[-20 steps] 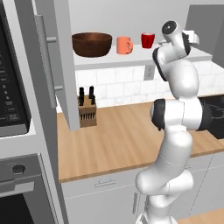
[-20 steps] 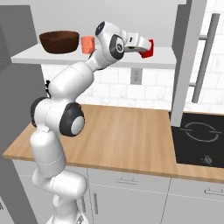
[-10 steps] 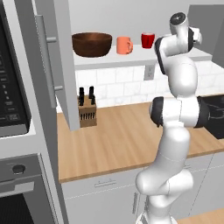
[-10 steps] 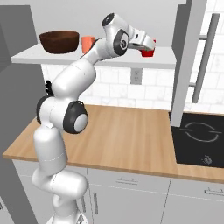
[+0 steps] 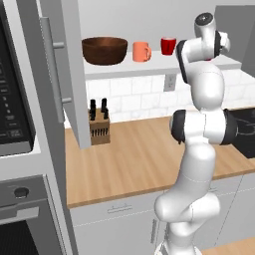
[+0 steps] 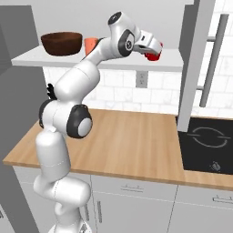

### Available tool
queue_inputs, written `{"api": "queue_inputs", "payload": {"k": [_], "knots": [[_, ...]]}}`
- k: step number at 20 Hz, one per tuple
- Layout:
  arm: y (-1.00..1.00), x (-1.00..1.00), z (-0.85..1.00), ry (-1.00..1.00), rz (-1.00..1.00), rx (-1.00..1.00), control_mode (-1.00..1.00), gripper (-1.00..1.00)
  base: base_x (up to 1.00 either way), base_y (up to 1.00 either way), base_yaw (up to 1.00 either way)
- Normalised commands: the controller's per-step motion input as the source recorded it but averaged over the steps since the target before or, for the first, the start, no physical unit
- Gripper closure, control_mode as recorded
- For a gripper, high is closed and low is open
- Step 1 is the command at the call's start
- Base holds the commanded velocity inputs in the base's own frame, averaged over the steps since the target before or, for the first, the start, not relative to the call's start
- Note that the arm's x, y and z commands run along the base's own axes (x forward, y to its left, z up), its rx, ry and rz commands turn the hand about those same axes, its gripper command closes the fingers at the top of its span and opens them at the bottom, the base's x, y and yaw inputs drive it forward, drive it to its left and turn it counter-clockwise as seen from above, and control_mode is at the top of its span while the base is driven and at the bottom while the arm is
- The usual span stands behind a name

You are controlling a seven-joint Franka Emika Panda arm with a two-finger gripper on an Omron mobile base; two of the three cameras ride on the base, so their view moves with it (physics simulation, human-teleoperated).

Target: Gather all objects into one cabinet and sort the glasses and bowls to opposite sides.

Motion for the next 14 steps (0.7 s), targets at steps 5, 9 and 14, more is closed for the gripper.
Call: {"api": "queue_inputs", "payload": {"k": [5,9,14], "knots": [[0.12,0.0,-0.24,0.0,0.0,0.0,-1.0,-1.0,0.0,0.0,0.0],[0.32,0.0,-0.15,-0.03,0.0,0.0,-1.0,-1.0,0.0,0.0,0.0],[0.23,0.02,-0.08,-0.05,0.0,0.0,-1.0,-1.0,0.0,0.0,0.0]]}}
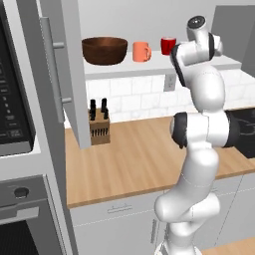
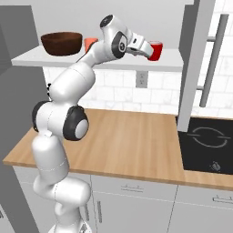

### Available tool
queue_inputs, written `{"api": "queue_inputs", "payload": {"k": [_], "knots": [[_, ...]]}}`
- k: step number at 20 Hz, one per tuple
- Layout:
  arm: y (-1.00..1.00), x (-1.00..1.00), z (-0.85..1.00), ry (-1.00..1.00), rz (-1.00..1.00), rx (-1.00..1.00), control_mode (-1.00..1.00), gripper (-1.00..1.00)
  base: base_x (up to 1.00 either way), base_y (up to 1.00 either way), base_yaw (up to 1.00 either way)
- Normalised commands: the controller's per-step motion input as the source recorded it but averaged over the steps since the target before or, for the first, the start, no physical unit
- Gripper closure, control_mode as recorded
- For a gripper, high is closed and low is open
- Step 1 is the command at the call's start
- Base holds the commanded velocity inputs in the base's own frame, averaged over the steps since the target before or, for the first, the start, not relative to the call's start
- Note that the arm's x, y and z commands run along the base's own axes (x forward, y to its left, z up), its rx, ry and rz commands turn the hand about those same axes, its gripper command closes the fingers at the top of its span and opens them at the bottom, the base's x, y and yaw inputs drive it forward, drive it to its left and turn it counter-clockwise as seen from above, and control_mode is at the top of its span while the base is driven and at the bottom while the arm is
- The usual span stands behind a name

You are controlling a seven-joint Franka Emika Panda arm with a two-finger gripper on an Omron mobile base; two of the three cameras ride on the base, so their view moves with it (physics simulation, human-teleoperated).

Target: Gather all objects into one cabinet and sort the glasses and bowls to opposite sides.

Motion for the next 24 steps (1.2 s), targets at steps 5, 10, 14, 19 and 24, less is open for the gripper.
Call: {"api": "queue_inputs", "payload": {"k": [5,10,14,19,24], "knots": [[0.06,0.02,-0.01,-0.04,0.0,0.0,-1.0,-1.0,0.0,0.0,0.0],[0.32,-0.18,-0.03,-0.12,0.01,0.0,-1.0,-1.0,0.0,0.0,0.0],[0.4,-0.16,0.19,-0.09,0.04,0.0,-1.0,-1.0,0.0,0.0,0.0],[0.44,0.0,0.09,-0.02,0.09,0.0,-1.0,-1.0,0.0,0.0,0.0],[0.12,0.13,0.07,-0.02,0.13,0.0,-1.0,-1.0,0.0,0.0,0.0]]}}
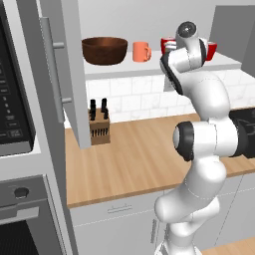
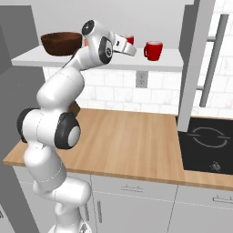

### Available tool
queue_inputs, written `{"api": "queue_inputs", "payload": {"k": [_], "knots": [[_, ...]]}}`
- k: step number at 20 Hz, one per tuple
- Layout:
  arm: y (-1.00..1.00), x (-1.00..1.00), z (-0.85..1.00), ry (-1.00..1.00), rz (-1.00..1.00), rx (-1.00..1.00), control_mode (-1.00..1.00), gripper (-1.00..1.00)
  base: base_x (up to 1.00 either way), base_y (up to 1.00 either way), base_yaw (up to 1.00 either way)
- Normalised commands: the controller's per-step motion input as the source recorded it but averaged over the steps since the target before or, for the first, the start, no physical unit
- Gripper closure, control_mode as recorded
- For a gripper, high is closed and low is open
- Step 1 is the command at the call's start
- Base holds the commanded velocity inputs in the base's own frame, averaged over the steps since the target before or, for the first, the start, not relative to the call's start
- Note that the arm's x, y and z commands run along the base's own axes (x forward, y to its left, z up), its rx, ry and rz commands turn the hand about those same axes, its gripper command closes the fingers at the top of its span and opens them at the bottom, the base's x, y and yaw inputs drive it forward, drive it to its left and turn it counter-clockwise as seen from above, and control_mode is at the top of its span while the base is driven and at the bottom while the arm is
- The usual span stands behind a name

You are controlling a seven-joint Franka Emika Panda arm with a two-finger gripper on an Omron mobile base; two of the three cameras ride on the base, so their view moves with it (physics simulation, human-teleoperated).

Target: Gather all objects into one cabinet and sort the glasses and bowls to opposite sides.

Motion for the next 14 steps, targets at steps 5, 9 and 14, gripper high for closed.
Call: {"api": "queue_inputs", "payload": {"k": [5,9,14], "knots": [[0.16,0.2,0.17,0.0,0.13,0.0,-1.0,-1.0,0.0,0.0,0.0],[0.12,0.23,0.01,0.0,0.16,0.0,-1.0,-1.0,0.0,0.0,0.0],[0.11,0.4,-0.05,0.0,0.12,0.0,-1.0,-1.0,0.0,0.0,0.0]]}}
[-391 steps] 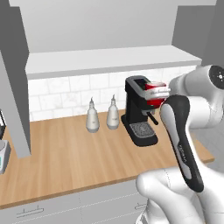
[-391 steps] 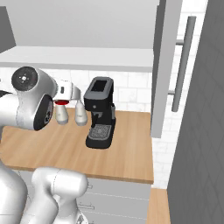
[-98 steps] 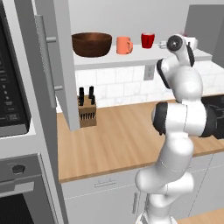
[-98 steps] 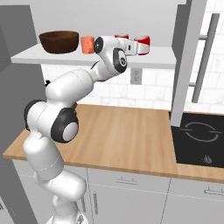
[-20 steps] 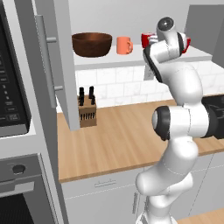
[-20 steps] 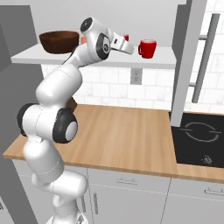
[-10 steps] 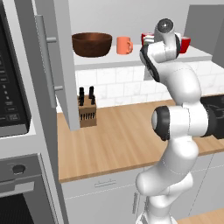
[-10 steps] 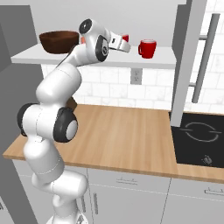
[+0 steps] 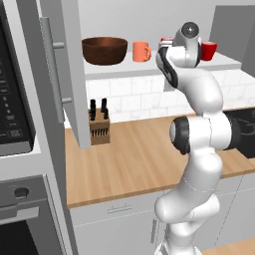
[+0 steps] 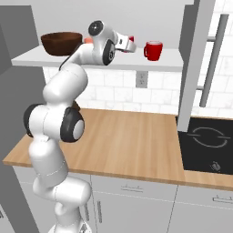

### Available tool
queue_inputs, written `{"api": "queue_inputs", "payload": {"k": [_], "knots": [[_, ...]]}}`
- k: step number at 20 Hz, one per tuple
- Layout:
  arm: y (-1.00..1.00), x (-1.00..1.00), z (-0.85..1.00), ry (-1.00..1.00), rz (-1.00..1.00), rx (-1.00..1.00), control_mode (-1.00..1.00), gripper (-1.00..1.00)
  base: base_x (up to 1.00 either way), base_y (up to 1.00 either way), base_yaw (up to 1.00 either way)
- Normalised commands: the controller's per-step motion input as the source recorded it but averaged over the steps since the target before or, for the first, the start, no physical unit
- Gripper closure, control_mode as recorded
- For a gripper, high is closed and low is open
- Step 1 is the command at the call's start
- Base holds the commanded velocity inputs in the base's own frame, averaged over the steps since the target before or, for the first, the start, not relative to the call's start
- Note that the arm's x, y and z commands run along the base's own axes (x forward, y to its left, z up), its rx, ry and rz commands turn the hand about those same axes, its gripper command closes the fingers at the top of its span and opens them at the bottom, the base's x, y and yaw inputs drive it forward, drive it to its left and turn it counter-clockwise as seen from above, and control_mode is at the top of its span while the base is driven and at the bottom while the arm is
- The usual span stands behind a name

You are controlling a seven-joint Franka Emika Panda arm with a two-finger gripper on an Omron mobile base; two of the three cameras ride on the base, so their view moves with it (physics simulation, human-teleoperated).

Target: Gather all objects into one cabinet and sort the glasses and bowls to opposite sides.

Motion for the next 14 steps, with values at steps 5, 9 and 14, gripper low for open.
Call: {"api": "queue_inputs", "payload": {"k": [5,9,14], "knots": [[0.01,0.68,0.0,0.0,0.03,0.0,-1.0,-1.0,0.0,0.0,0.0],[0.04,0.63,0.0,0.01,0.0,0.0,-1.0,-1.0,0.0,0.0,0.0],[0.09,0.28,0.0,0.01,0.0,0.0,-1.0,-1.0,0.0,0.0,0.0]]}}
